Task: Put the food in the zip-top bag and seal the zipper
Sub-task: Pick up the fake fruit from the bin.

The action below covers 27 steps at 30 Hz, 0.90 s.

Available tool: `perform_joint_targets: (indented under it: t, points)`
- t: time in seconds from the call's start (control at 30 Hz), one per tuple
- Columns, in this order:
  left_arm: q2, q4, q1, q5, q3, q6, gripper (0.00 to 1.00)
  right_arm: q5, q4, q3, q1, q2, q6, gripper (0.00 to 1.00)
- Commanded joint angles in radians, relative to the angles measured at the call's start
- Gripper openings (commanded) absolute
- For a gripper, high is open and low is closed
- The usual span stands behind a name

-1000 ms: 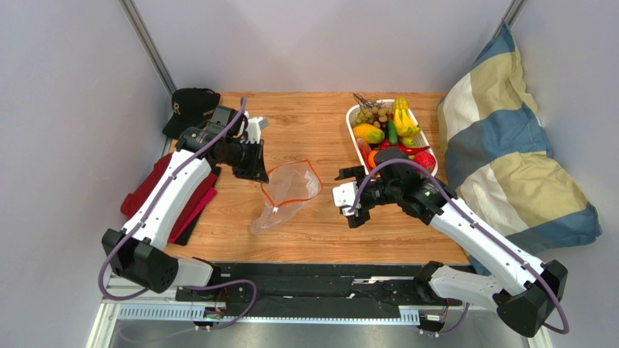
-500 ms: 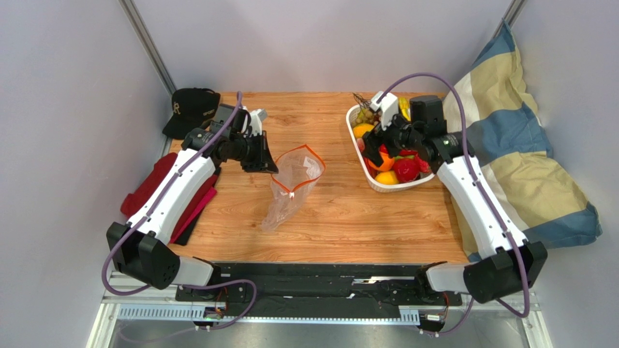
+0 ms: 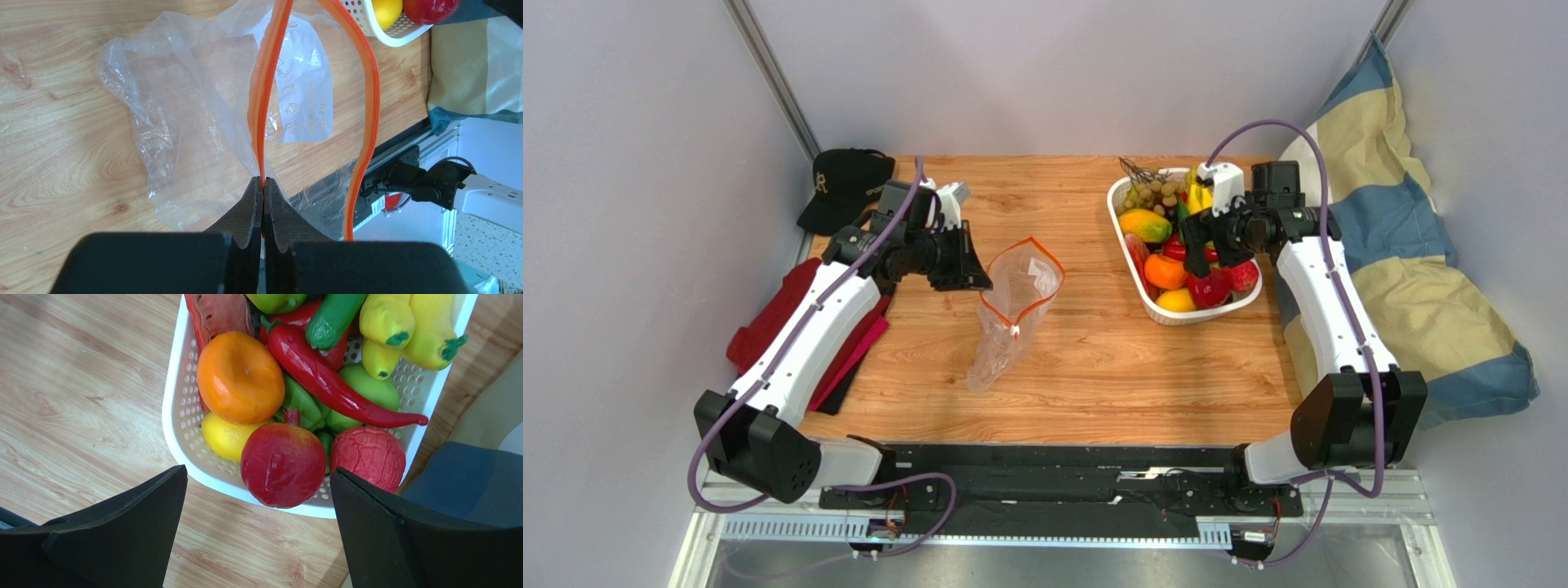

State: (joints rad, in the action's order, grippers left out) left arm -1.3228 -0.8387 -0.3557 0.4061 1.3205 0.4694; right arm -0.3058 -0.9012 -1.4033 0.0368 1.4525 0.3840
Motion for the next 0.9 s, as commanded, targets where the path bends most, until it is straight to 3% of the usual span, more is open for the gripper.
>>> perform_joint_targets:
  t: [0.0, 0.6, 0.7, 0.73, 0.87]
  points:
    - [0.022, 0.036, 0.003, 0.014, -0.001, 0.011, 0.0, 0.086, 0.002, 0.053, 0.0, 0.005, 0.027, 0.91]
    - [0.028, 0.038, 0.0, 0.048, -0.033, 0.0, 0.0, 0.221, 0.096, 0.148, 0.04, 0.115, -0.063, 0.88]
    - [0.031, 0.038, -0.006, 0.054, -0.037, -0.011, 0.0, 0.217, 0.064, 0.124, 0.04, 0.089, -0.072, 0.72]
    - [0.033, 0.039, -0.009, 0.054, -0.04, -0.012, 0.0, 0.214, 0.048, 0.119, 0.04, 0.077, -0.079, 0.61]
    - [0.04, 0.049, -0.022, 0.071, -0.053, -0.011, 0.0, 0.148, -0.021, 0.054, 0.038, 0.02, -0.108, 0.47]
